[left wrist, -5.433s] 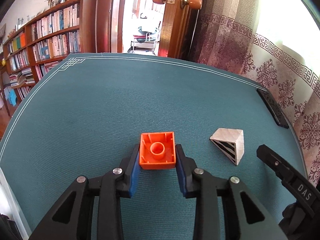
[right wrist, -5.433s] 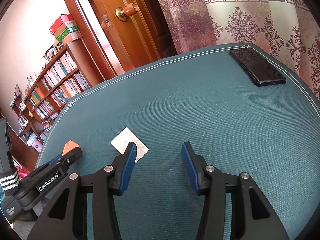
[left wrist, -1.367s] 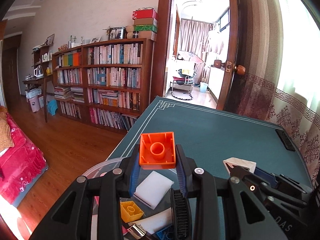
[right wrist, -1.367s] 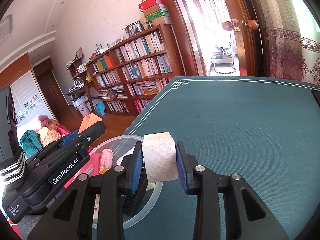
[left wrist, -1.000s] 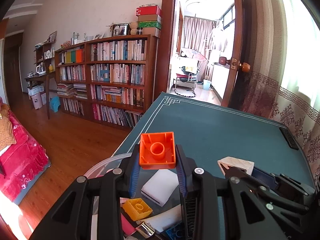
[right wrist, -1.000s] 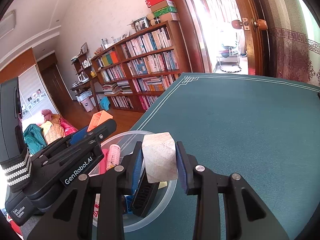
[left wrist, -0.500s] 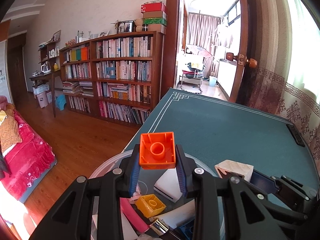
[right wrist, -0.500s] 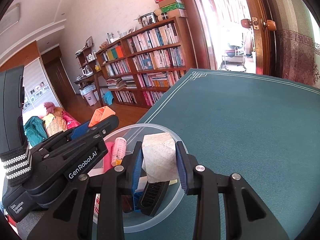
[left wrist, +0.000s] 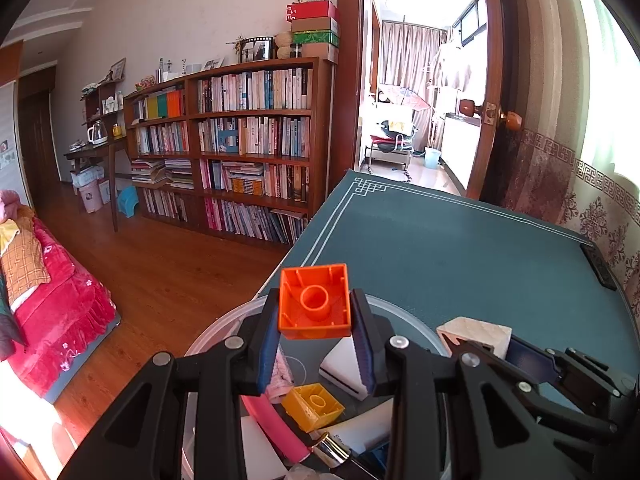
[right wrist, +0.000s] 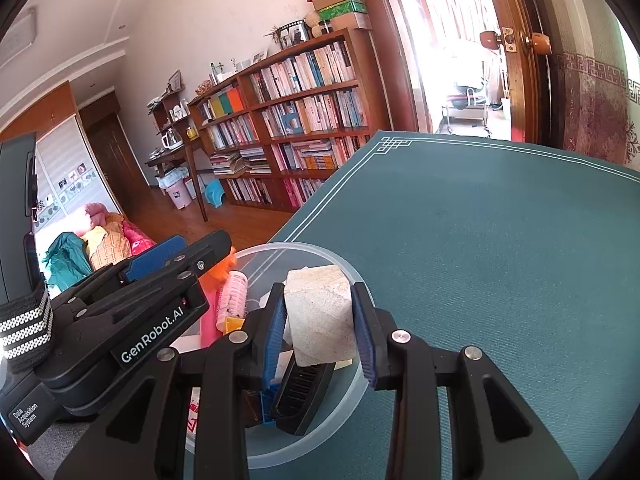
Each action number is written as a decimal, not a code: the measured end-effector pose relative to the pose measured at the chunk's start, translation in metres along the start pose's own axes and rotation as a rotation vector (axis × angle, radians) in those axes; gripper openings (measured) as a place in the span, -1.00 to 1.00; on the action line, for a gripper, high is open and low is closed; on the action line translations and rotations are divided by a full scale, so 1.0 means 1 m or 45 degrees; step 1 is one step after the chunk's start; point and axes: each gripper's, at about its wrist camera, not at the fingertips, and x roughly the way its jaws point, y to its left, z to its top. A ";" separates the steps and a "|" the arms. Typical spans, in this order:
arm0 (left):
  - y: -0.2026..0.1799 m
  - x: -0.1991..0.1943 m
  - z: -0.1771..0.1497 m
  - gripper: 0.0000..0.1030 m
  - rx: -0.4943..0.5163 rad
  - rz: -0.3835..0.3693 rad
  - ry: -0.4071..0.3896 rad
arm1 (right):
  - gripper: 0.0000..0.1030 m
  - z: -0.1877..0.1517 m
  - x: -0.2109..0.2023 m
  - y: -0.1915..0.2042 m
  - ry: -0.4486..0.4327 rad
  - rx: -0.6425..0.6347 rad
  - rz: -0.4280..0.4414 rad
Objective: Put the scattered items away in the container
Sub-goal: 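Lower the left tool into the container and open it to release the brick, then lower the white block into the container and open the right tool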
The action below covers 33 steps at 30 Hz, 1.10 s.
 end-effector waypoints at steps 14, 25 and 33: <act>0.008 -0.001 0.001 0.31 -0.020 0.024 -0.012 | -0.31 -0.002 0.003 -0.002 0.008 0.002 0.010; 0.009 -0.001 0.001 0.38 -0.019 0.023 -0.012 | -0.31 -0.004 0.003 -0.002 0.019 0.008 0.020; 0.015 -0.003 0.000 0.43 -0.033 0.034 -0.016 | -0.31 -0.008 0.006 0.001 0.033 -0.006 0.037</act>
